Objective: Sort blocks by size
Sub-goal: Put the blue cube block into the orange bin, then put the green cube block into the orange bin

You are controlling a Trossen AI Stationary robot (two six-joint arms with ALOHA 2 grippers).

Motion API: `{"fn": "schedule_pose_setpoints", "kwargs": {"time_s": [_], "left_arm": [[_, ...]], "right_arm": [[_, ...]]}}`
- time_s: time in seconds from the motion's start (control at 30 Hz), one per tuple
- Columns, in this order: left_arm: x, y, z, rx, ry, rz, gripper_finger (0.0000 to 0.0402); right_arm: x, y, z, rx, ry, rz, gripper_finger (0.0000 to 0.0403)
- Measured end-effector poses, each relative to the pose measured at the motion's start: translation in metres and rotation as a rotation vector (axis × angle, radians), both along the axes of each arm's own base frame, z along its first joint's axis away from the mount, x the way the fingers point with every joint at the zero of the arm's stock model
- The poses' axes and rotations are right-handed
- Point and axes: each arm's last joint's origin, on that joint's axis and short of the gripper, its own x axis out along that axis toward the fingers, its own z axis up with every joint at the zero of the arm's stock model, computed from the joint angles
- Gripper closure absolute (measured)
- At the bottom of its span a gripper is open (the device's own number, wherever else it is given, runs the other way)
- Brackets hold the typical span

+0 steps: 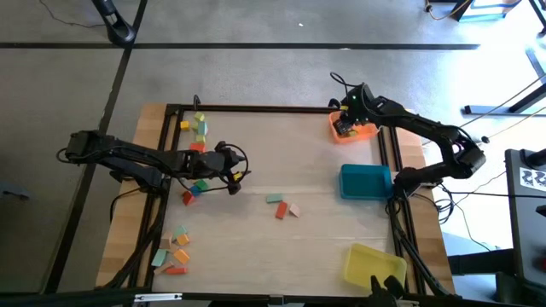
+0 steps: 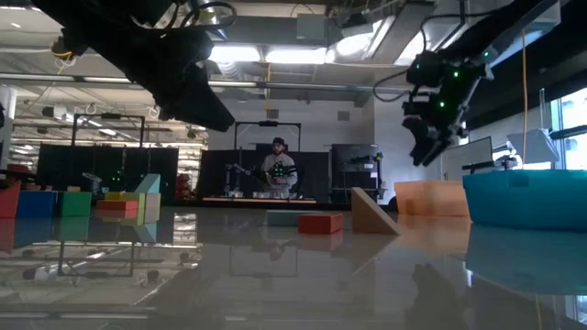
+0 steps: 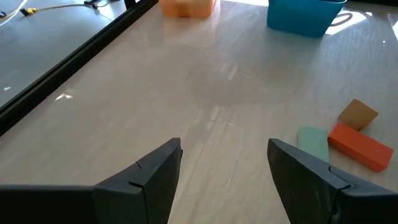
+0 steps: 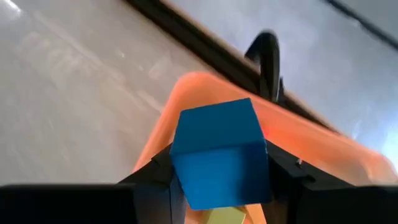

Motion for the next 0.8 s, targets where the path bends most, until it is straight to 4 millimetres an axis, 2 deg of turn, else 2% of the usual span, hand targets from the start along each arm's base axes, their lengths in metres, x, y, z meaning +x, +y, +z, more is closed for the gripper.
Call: {"fn": "schedule_pose_setpoints", "kwargs": {"time_s": [0.33,0.63,0.8], "left_arm": [[0.000,0.000,0.000,0.000,0.002,0.000,0.0176],[0.000,0.000,-0.001,0.000,0.009,0.000,0.0176],[-0.004,0.000,-0.004,-0.002,0.057,-0.001,0.0176]], "right_arm": [[0.004,-0.010,-0.016,0.047,0.013,-0.045,0.0249],[0.004,-0.010,-0.018,0.048,0.026,-0.031,0.0162],[0.013,0.000,-0.012,0.016,0.019,0.014,0.0146]]}}
